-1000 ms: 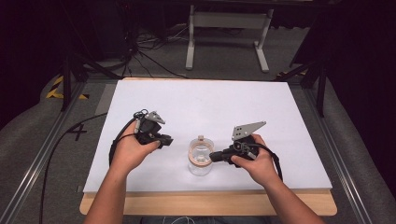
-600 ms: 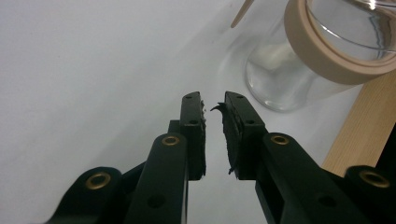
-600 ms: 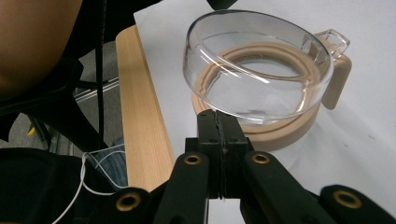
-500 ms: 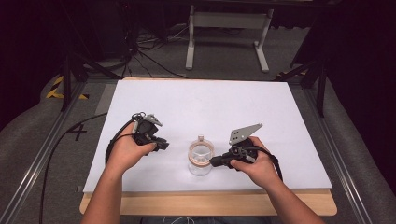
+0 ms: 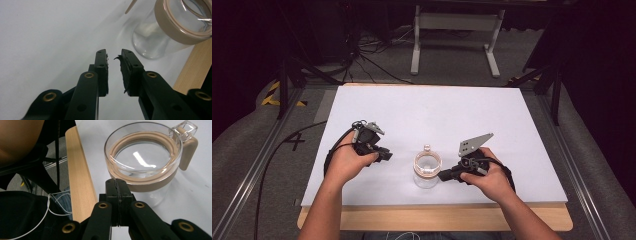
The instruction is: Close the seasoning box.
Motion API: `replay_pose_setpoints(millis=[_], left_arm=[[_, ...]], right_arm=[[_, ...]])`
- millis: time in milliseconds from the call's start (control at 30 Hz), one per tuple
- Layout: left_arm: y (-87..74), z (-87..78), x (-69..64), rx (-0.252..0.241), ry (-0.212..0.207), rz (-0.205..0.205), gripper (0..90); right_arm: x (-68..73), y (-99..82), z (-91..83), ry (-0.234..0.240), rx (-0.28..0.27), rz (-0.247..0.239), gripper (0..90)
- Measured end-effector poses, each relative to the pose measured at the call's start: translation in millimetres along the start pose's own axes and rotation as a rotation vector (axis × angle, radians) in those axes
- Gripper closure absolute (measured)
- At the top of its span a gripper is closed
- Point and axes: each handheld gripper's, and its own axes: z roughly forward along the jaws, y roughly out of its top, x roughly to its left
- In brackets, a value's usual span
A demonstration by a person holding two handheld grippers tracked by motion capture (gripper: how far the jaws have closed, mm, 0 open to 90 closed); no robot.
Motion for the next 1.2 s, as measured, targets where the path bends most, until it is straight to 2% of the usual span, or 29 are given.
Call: replay_pose_setpoints(millis=[167,200,233,333,367,433,533,633,733,900,933,1033,1067,1200], left_arm=[[0.6,-3.0,-1.5,-0.020,-0.008,0.005,75.2],[0.4,-4.1,-2.2,-0.020,-0.011,0.002,75.9],[0.2,-4.4,-2.2,-0.024,-0.008,0.007,76.0],[-1.3,-6.5,-2.0,-0.040,-0.009,0.009,76.0],[-1.3,-6.5,-2.0,-0.040,-0.009,0.009,76.0],[-2.5,-7.7,-1.3,-0.044,-0.008,0.014,75.9],[-4.9,-8.6,-0.5,-0.054,-0.008,0.006,75.8],[-7.3,-10.8,1.6,-0.055,-0.007,0.010,76.5],[-9.8,-12.9,4.5,-0.065,-0.007,-0.005,76.4],[-12.6,-13.6,10.7,-0.073,0.001,-0.018,76.3],[-12.6,-13.6,10.7,-0.073,0.001,-0.018,76.3],[-15.2,-10.0,16.9,-0.073,0.023,-0.025,75.6],[-16.3,-8.0,19.7,-0.075,0.029,-0.023,75.3],[-21.6,-0.3,31.4,-0.079,0.023,-0.046,74.8]], right_arm=[[-0.6,1.7,-11.7,-0.021,-0.045,-0.019,90.0],[-1.9,1.9,-17.2,-0.022,-0.064,-0.029,89.0],[-3.5,1.7,-23.9,-0.029,-0.087,-0.034,82.4],[-8.0,0.3,-39.4,-0.065,-0.120,-0.037,79.7],[-8.0,0.3,-39.4,-0.065,-0.120,-0.037,79.7],[-13.4,-2.4,-56.6,-0.119,-0.144,-0.034,77.5],[-20.7,-6.8,-73.9,-0.156,-0.162,-0.022,74.5],[-28.1,-11.7,-85.8,-0.188,-0.164,-0.018,72.5],[-38.9,-19.8,-98.9,-0.221,-0.164,-0.010,70.0],[-56.3,-35.8,-114.8,-0.283,-0.157,0.031,67.4],[-56.3,-35.8,-114.8,-0.283,-0.157,0.031,67.4],[-67.6,-45.8,-120.1,-0.306,-0.148,0.060,61.1],[-71.6,-49.5,-120.6,-0.327,-0.135,0.058,59.8],[-84.4,-60.5,-119.8,-0.364,-0.100,0.055,56.2]])
